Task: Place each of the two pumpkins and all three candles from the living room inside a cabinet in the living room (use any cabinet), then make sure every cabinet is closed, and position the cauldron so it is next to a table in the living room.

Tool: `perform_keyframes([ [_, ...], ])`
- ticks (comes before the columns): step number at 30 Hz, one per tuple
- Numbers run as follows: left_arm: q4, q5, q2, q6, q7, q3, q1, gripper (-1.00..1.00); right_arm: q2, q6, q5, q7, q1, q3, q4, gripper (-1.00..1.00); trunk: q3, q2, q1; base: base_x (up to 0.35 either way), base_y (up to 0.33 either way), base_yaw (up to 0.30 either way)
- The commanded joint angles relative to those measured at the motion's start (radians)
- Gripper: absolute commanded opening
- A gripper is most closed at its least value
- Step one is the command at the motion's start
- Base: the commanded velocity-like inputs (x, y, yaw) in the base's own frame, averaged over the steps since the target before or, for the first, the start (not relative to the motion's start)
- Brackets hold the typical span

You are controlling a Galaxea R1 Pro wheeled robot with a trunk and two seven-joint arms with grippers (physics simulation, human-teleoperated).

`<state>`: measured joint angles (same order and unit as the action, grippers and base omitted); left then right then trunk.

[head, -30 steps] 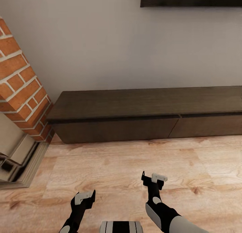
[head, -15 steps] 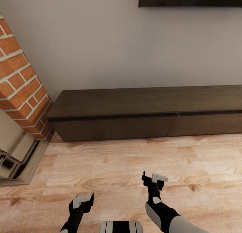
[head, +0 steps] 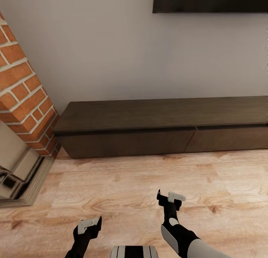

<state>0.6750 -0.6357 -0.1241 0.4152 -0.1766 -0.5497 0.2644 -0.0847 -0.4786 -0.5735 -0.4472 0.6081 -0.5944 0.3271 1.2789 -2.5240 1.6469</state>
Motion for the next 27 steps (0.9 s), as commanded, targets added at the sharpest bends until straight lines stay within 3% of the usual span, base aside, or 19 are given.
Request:
perform_keyframes([
  [1,0.001,-0.006,-0.002,0.003,-0.009,-0.007,0.001,1.00,0.000,-0.004,-0.009,-0.005,0.001,-0.008,0.000,1.00,-0.003,0.000,-0.001,0.000,0.000,0.000],
  [4,0.001,-0.007,-0.003,-0.028,-0.010,-0.005,0.001,1.00,0.000,-0.004,-0.009,-0.006,0.001,-0.008,0.000,1.00,-0.015,0.001,-0.002,0.000,0.000,0.000],
  [6,0.013,-0.011,-0.003,-0.090,-0.011,0.002,0.001,1.00,-0.001,-0.004,-0.009,-0.008,0.001,-0.008,0.000,1.00,-0.023,0.001,-0.003,0.000,0.000,0.000],
  [9,0.050,-0.055,-0.008,-0.235,-0.012,0.049,0.001,1.00,-0.001,-0.002,-0.009,-0.012,0.001,-0.008,0.000,1.00,-0.034,0.002,-0.004,0.000,0.000,0.000],
  [13,0.063,-0.085,-0.016,-0.315,-0.012,0.100,0.001,1.00,-0.001,-0.002,-0.008,-0.012,0.001,-0.008,0.000,1.00,-0.050,0.003,-0.006,0.000,0.000,0.000],
  [23,0.070,-0.091,-0.017,-0.333,-0.008,0.117,0.001,1.00,-0.003,-0.005,-0.001,-0.007,0.001,-0.010,0.000,1.00,-0.050,0.003,-0.006,0.000,0.000,0.000],
  [27,0.073,-0.091,-0.017,-0.334,-0.008,0.119,0.001,1.00,-0.004,-0.005,0.000,-0.007,0.001,-0.010,0.000,1.00,-0.065,0.004,-0.008,0.000,0.000,0.000],
])
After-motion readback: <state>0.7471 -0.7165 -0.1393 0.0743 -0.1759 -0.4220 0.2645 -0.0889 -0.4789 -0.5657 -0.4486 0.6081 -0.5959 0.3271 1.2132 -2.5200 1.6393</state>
